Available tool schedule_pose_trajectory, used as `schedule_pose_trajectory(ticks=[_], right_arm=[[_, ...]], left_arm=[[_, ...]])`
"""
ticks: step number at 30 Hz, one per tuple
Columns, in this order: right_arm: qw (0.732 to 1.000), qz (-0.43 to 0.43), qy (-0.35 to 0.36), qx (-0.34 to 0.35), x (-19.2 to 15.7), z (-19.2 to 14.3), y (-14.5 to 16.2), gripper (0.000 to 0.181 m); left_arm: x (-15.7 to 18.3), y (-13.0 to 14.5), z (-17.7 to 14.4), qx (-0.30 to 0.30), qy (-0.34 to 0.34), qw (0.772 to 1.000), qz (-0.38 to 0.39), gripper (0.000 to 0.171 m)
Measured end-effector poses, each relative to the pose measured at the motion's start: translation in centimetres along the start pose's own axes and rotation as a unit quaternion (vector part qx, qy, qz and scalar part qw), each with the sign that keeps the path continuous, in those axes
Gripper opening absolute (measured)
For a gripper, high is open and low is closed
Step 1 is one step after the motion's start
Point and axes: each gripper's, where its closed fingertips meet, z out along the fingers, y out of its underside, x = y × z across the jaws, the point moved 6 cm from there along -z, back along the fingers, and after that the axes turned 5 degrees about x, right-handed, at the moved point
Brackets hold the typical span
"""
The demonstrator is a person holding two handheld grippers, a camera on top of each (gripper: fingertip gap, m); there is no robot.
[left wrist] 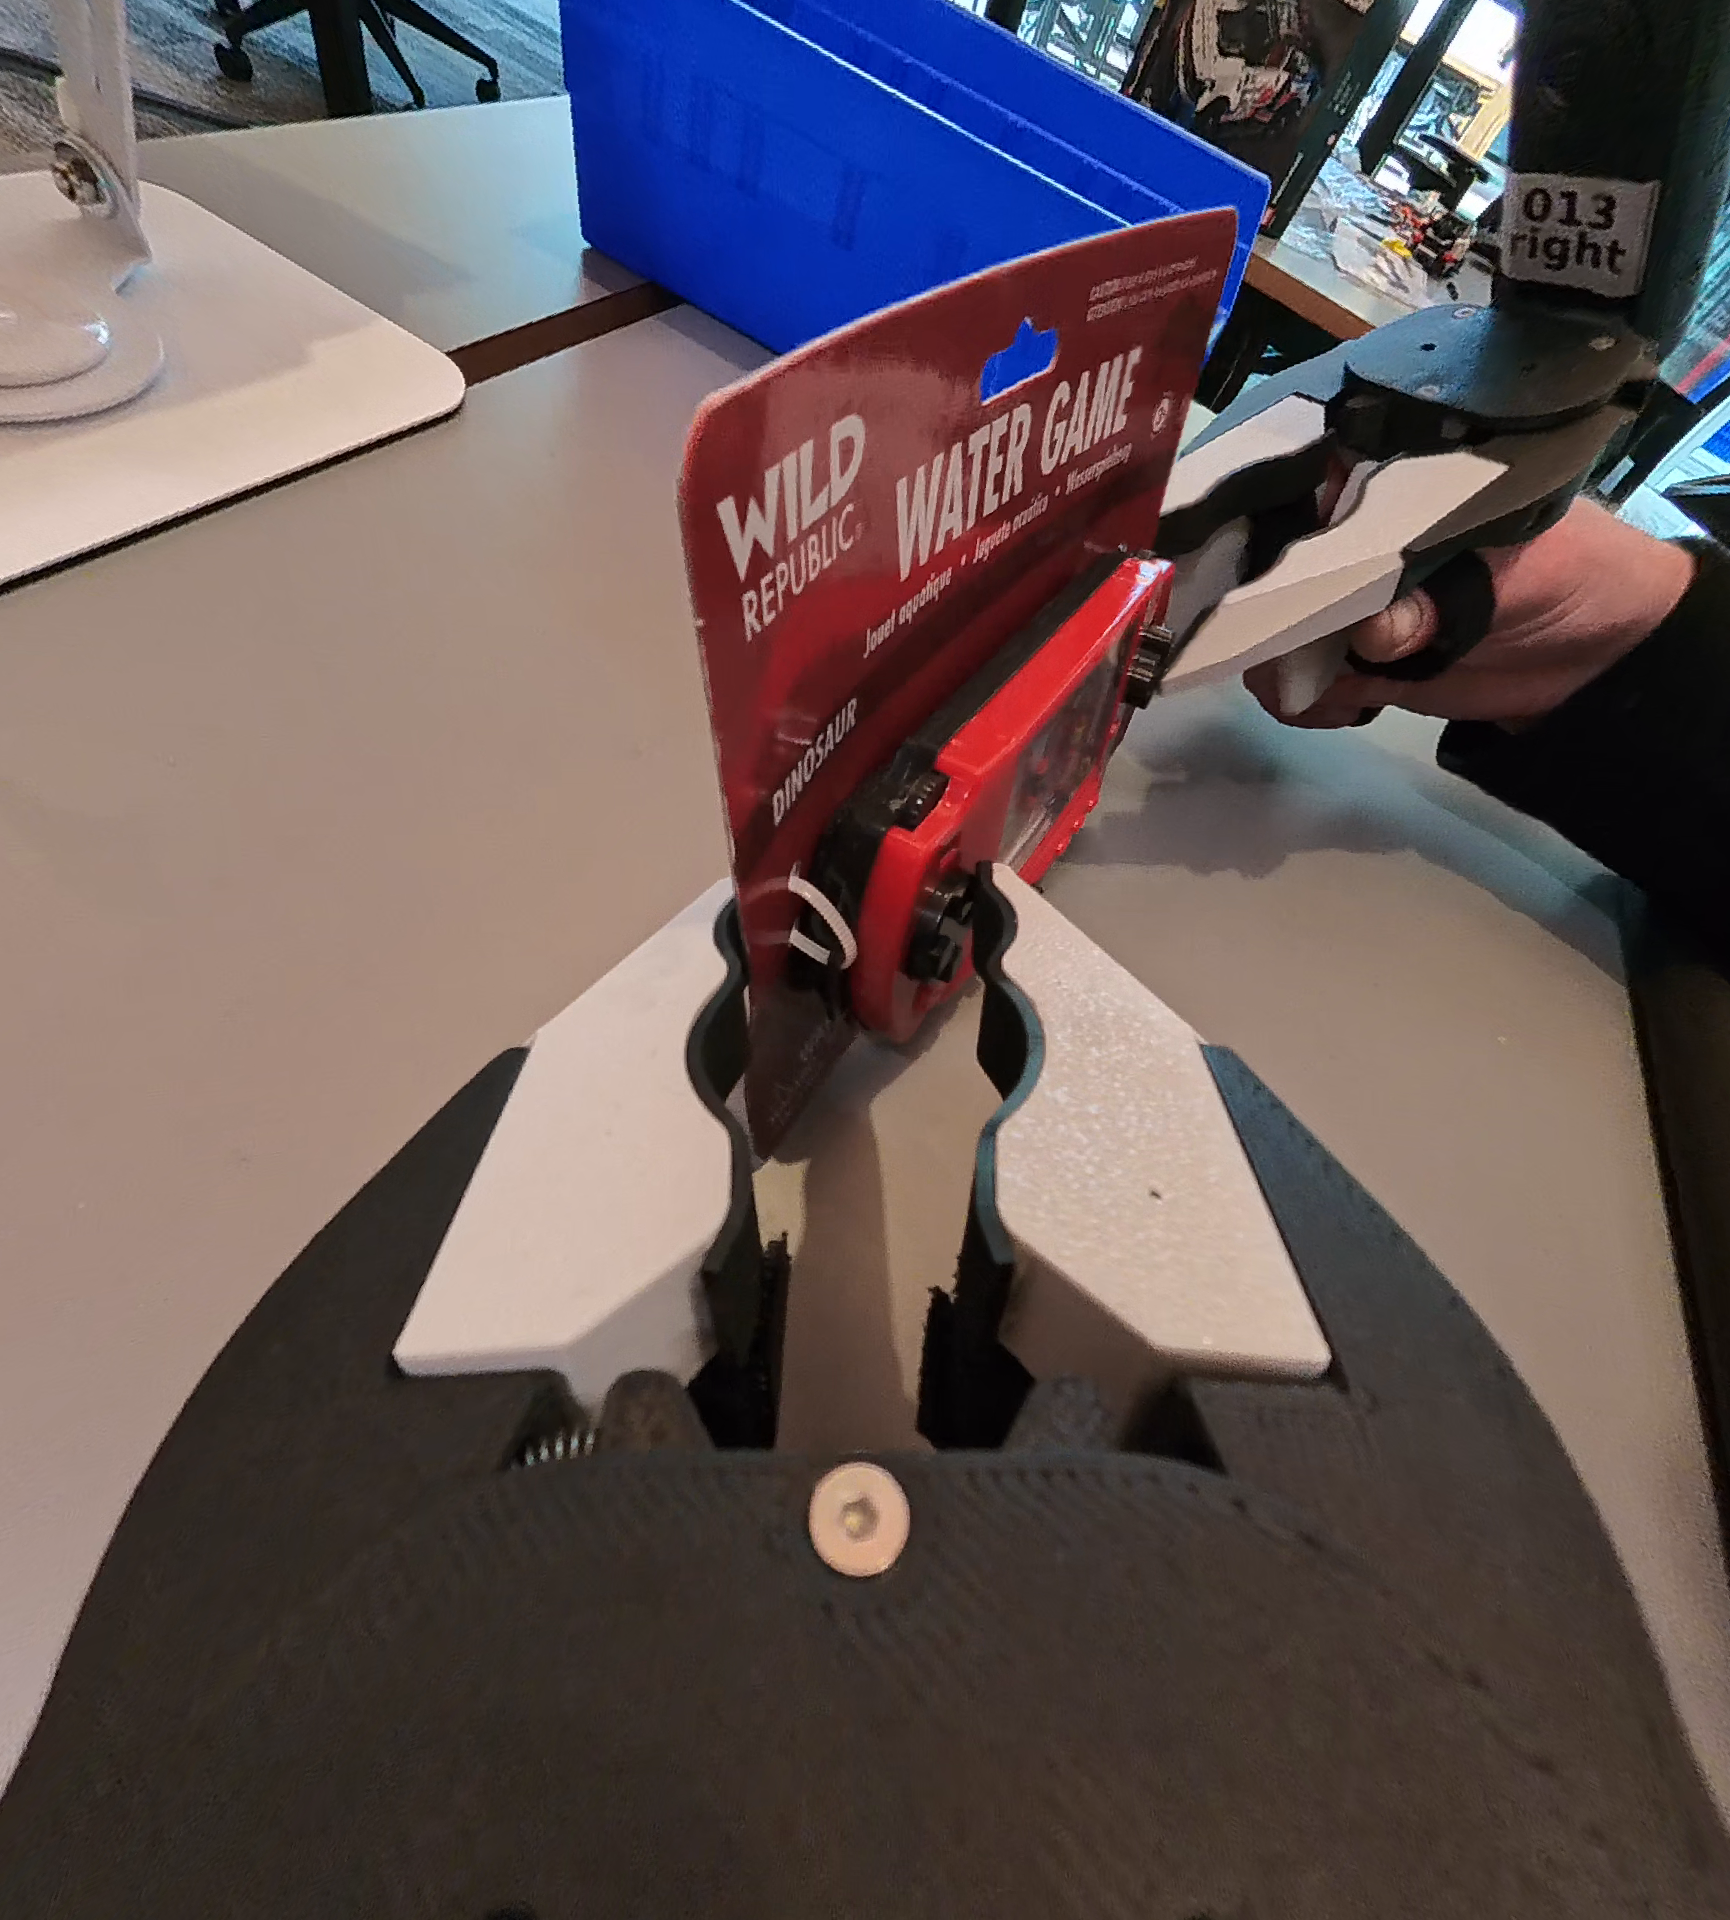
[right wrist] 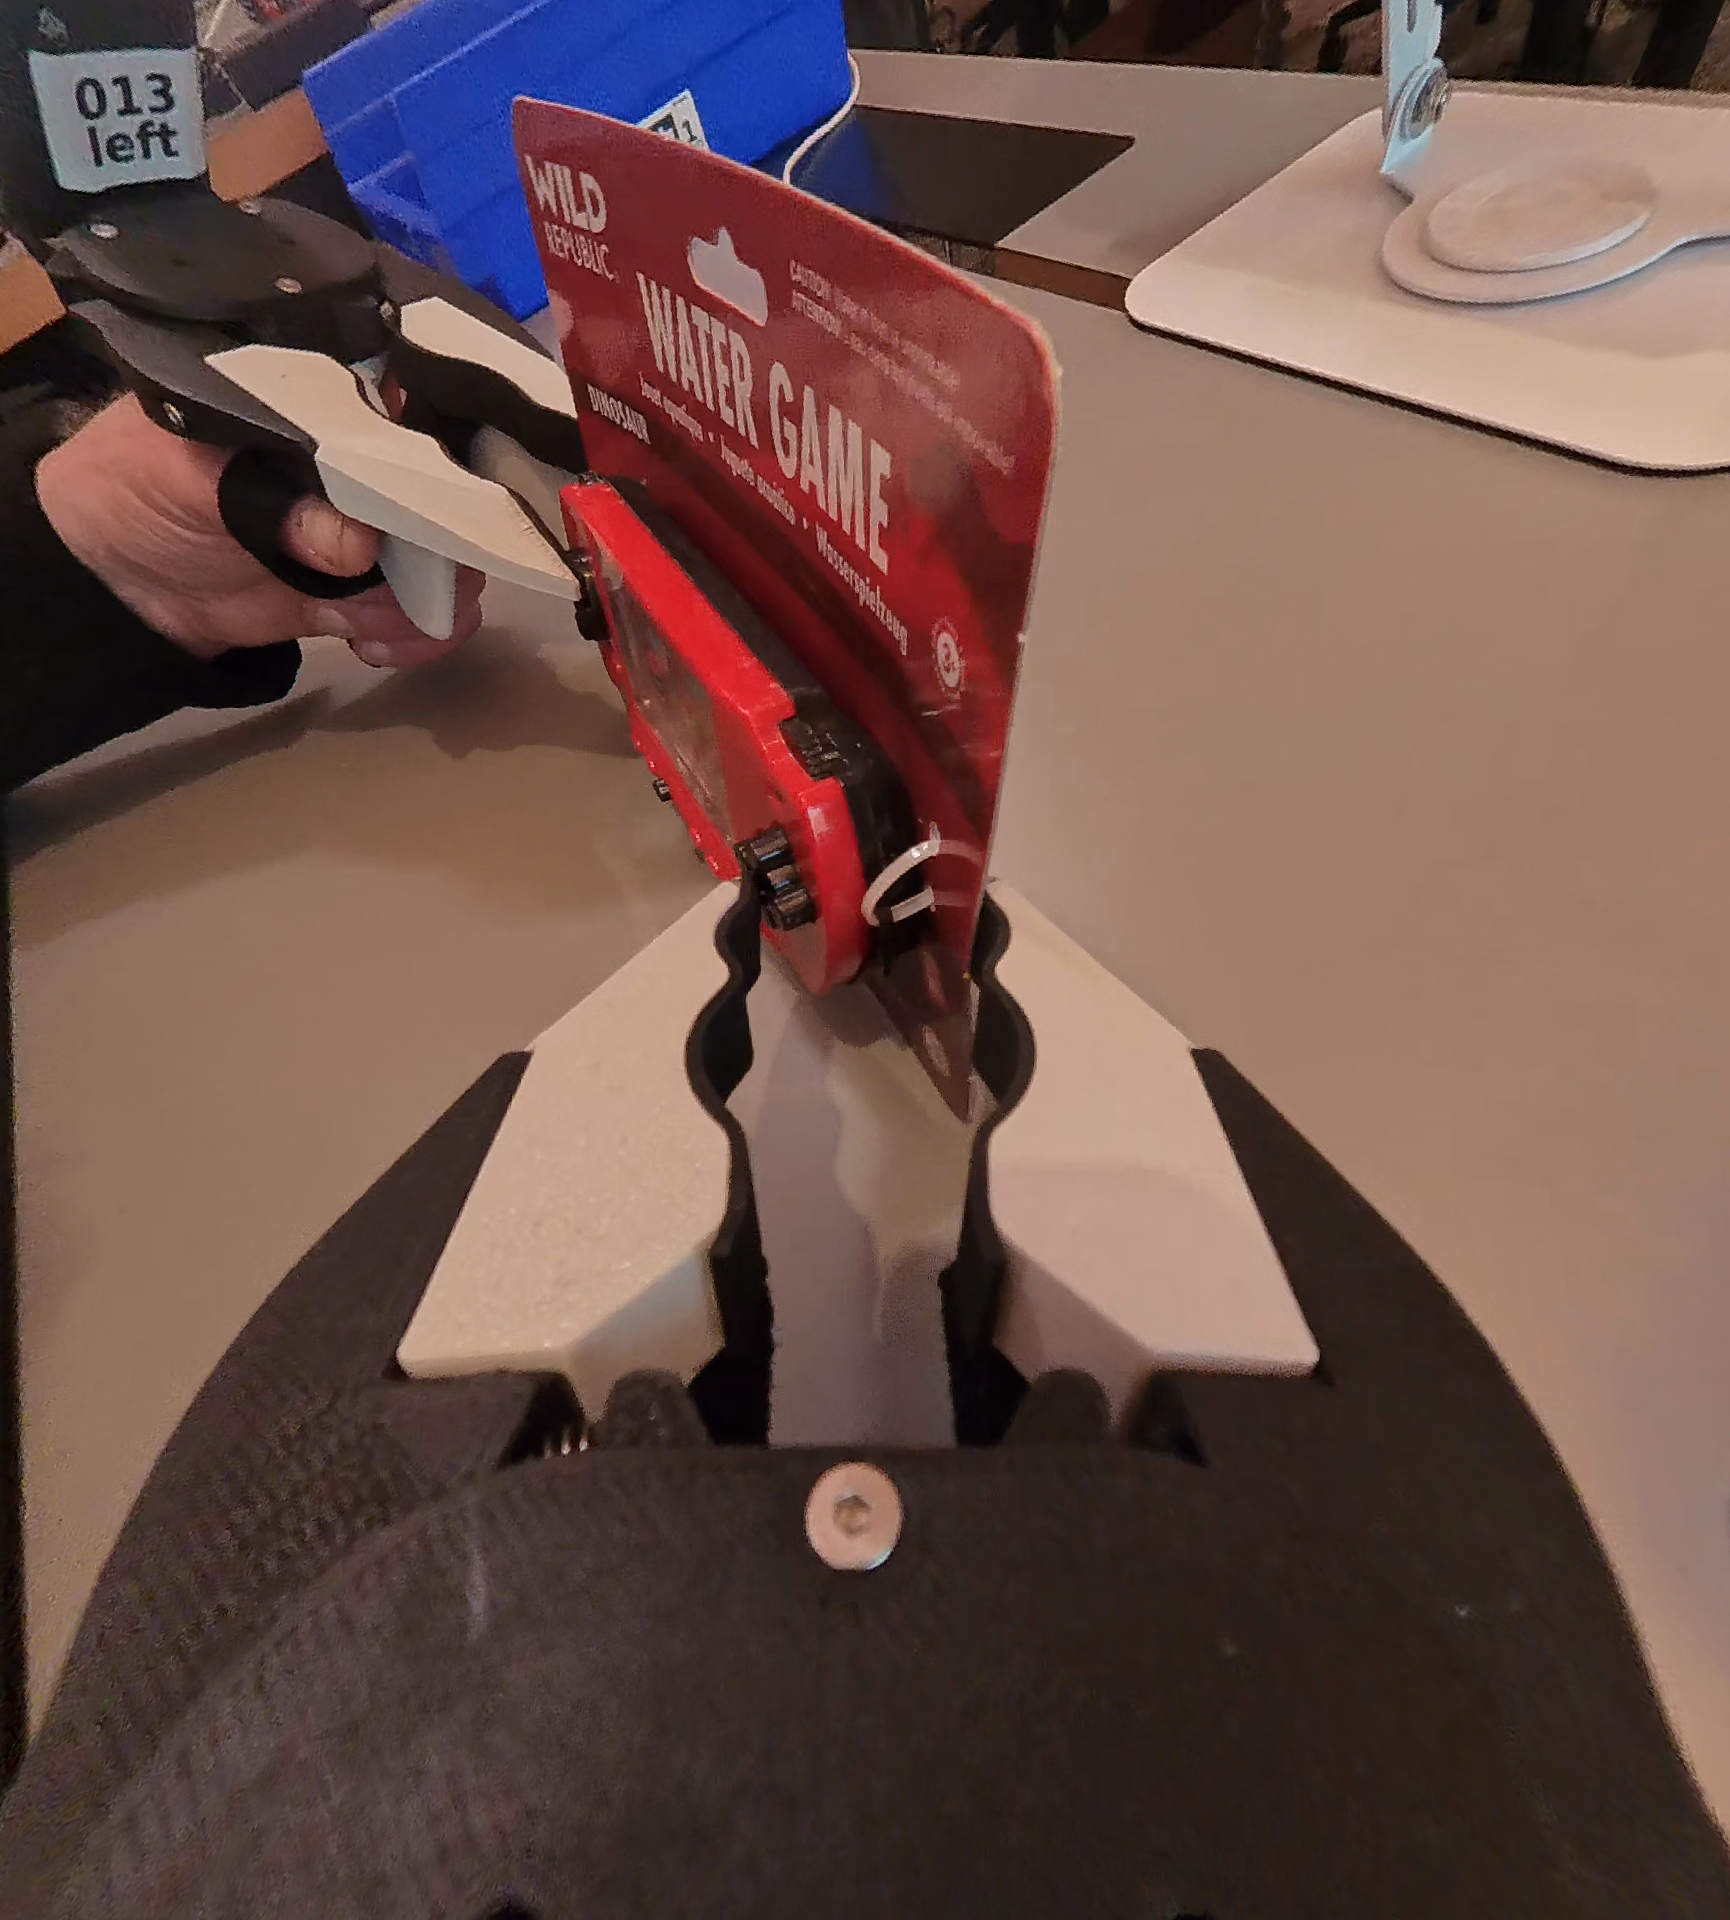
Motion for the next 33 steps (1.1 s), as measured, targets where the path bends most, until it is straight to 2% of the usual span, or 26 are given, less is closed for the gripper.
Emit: schedule_pose_trajectory(ticks=[10, 28, 33], right_arm=[[1.0, -0.005, -0.002, 0.006, 0.12, -0.21, 0.02, 0.03], [1.0, 0.005, -0.009, 0.012, 0.25, -0.19, 0.06, 0.033], [1.0, -0.003, 0.0, 0.011, 0.11, -0.19, 0.08, 0.033]], left_arm=[[-0.09, -0.21, 0.2, -0.004, 0.004, 1.0, 0.01, 0.039], [-0.05, -0.28, 0.27, -0.004, 0.001, 1.0, 0.016, 0.039], [-0.11, -0.16, 0.01, 0.013, -0.032, 0.998, 0.053, 0.049]])
